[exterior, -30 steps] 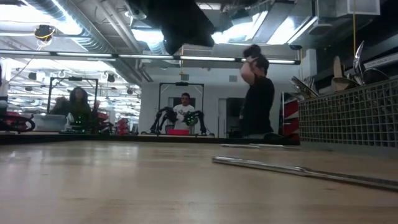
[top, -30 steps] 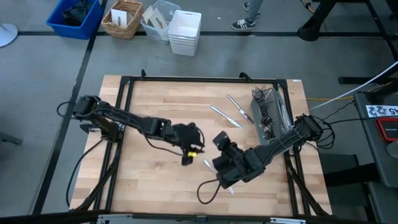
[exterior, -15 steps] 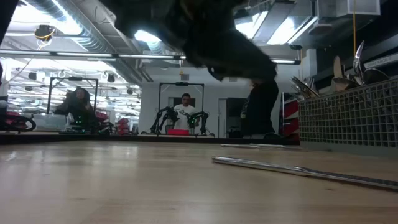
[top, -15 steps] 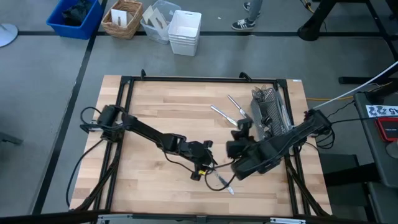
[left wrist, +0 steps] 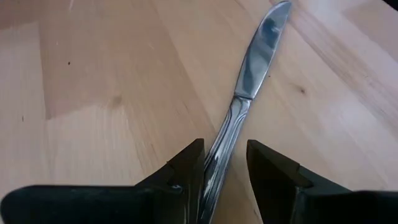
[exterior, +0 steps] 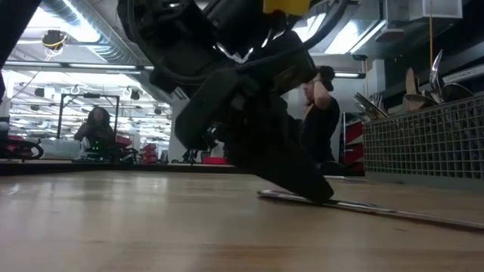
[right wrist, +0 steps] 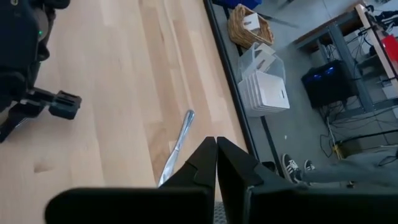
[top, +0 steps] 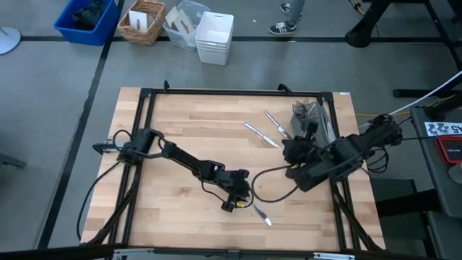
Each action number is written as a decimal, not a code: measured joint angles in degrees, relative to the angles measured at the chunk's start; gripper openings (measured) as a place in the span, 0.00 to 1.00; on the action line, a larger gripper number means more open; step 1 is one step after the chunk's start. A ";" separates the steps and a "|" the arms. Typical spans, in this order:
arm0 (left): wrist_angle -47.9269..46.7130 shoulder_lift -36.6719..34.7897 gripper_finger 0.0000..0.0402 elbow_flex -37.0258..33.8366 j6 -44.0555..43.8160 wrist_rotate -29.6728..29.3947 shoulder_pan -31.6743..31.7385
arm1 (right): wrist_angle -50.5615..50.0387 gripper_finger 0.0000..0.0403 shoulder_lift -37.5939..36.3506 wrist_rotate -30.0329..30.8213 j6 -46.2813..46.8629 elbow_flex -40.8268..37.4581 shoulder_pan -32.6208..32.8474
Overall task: Sort silverware
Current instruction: Put the bottom knife into the middle section of the utensil holder
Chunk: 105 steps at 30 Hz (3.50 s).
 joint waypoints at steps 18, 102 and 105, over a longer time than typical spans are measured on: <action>-18.78 -1.12 0.15 0.60 -7.87 -3.34 2.79 | 0.00 0.04 -1.18 0.01 -0.12 0.00 -0.05; -23.50 -6.98 0.08 -0.17 -25.37 -7.29 7.81 | 79.63 0.23 -35.76 -20.53 -9.22 -66.34 -4.81; -22.58 -6.96 0.08 -0.19 -26.81 -5.72 8.45 | 79.18 0.25 -35.74 -20.53 -9.22 -66.34 -4.81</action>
